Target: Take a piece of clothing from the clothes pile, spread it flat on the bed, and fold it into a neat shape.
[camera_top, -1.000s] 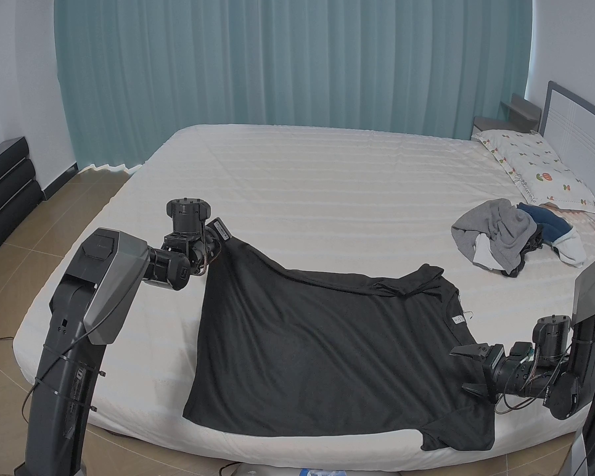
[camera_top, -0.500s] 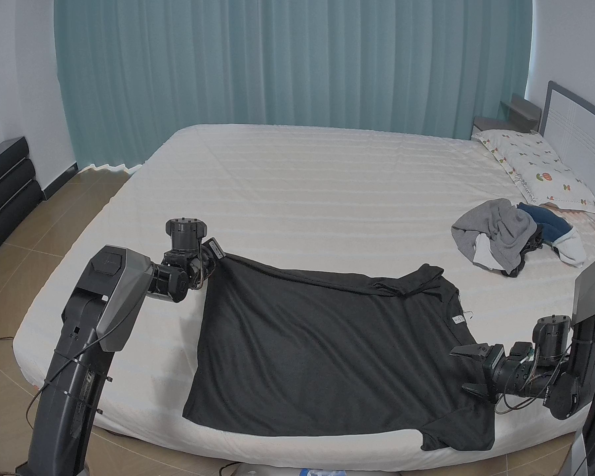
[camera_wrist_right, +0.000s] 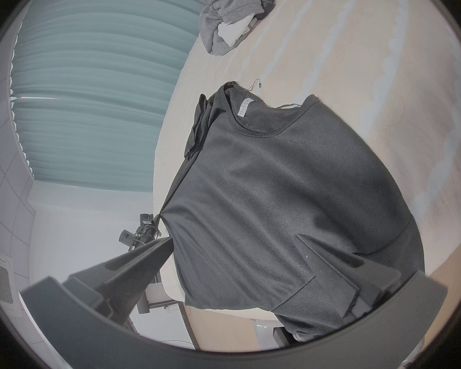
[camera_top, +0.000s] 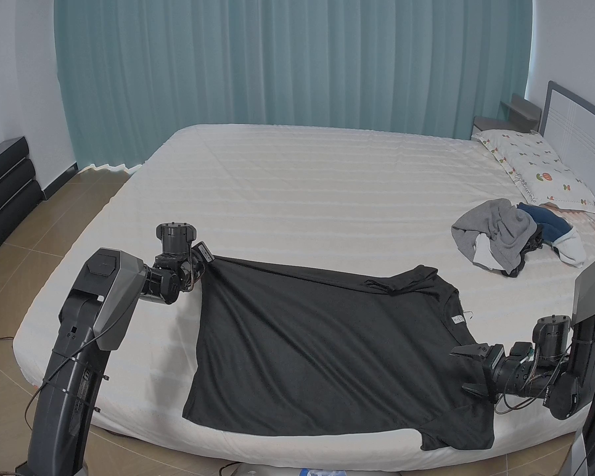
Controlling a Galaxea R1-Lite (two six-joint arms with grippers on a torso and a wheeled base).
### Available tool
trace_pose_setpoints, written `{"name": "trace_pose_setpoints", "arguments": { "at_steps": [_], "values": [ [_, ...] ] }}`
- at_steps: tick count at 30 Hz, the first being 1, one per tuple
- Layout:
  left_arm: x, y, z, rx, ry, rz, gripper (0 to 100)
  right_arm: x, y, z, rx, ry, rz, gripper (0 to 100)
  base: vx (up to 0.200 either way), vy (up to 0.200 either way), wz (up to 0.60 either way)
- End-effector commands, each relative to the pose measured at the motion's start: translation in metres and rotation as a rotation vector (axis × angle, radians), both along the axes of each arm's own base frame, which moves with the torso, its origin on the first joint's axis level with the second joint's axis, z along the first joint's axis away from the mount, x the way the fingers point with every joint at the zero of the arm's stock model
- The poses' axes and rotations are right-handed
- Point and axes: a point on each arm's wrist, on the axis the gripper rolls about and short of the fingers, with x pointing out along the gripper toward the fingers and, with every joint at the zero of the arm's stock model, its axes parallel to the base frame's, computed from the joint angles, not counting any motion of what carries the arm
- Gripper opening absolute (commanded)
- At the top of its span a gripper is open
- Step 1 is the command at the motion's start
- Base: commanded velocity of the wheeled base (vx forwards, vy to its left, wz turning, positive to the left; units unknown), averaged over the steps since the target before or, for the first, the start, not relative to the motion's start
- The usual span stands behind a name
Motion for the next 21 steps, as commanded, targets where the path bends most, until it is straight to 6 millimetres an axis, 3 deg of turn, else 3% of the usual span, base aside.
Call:
{"name": "trace_pose_setpoints", "arguments": {
  "at_steps": [1,8,11,19,20,21],
  "values": [
    [0.000,-0.003,-0.002,-0.002,0.004,-0.005,100,0.001,0.000,0.001,0.001,-0.010,0.001,100,0.000,0.000,0.00],
    [-0.002,-0.001,0.004,-0.024,0.003,0.027,100,0.001,0.000,0.001,0.001,-0.010,0.001,100,0.000,0.000,0.00],
    [-0.012,0.005,0.021,-0.080,0.023,0.048,100,0.000,0.000,0.001,0.002,-0.008,0.000,100,0.000,0.000,0.00],
    [-0.079,0.013,0.062,-0.200,0.146,-0.101,100,-0.001,0.000,0.000,0.001,-0.004,0.001,100,0.000,0.000,0.00],
    [-0.079,0.013,0.062,-0.200,0.146,-0.101,100,-0.001,0.000,0.000,0.001,-0.004,0.001,100,0.000,0.000,0.00],
    [-0.099,0.014,0.066,-0.205,0.162,-0.118,100,-0.001,0.000,0.000,0.001,-0.004,0.001,100,0.000,0.000,0.00]
  ]
}}
